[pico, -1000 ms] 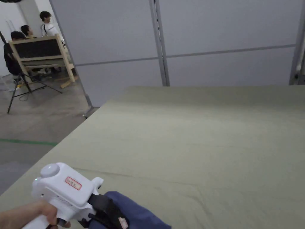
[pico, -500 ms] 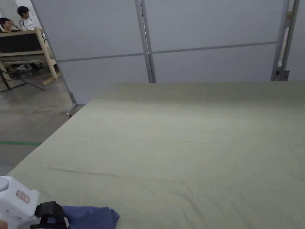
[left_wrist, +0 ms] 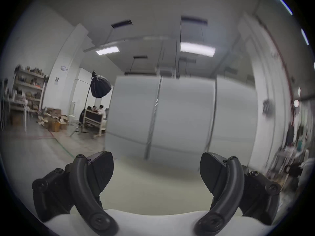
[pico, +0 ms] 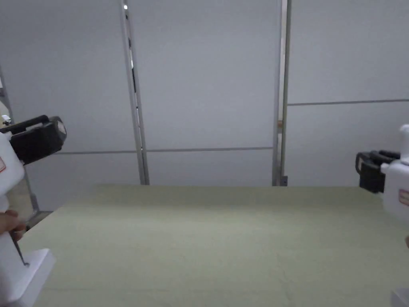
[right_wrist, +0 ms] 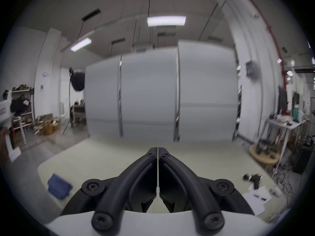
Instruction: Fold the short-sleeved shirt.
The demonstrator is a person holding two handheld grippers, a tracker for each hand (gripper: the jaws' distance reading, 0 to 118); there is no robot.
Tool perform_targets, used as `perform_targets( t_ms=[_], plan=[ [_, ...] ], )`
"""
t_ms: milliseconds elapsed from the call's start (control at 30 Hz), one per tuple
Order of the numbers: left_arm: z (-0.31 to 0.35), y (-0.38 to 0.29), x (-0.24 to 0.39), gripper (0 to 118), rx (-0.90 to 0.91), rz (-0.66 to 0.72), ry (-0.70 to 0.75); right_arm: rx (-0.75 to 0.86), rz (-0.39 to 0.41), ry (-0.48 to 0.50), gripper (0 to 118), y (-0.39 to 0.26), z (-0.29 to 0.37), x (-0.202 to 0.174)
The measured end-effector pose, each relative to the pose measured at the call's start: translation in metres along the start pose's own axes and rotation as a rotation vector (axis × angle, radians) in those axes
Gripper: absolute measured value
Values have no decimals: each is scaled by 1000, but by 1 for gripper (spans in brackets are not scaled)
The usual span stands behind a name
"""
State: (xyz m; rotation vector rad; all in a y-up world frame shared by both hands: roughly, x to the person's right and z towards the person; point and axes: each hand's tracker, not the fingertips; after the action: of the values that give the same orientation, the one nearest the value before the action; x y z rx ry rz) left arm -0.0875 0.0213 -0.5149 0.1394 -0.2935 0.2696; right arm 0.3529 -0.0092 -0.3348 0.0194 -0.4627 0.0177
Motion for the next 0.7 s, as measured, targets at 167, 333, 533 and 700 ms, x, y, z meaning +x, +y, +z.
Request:
perform_targets(
  t_ms=[167,333,533,700],
  plan=[
    [18,-8,44,71,-102,-89,-85,70,28,-1,3,44,41,-6],
    [20,-12,68,0,-141,-35,-188,79,45,-22,3,51,58,-5],
    [40,-9,88,0,-59,-254,-167,66,48,-38,3,44,65,3],
    [51,-2,91,0,-76,-255,-165,59,35,-32,3,41,64,6]
  ],
)
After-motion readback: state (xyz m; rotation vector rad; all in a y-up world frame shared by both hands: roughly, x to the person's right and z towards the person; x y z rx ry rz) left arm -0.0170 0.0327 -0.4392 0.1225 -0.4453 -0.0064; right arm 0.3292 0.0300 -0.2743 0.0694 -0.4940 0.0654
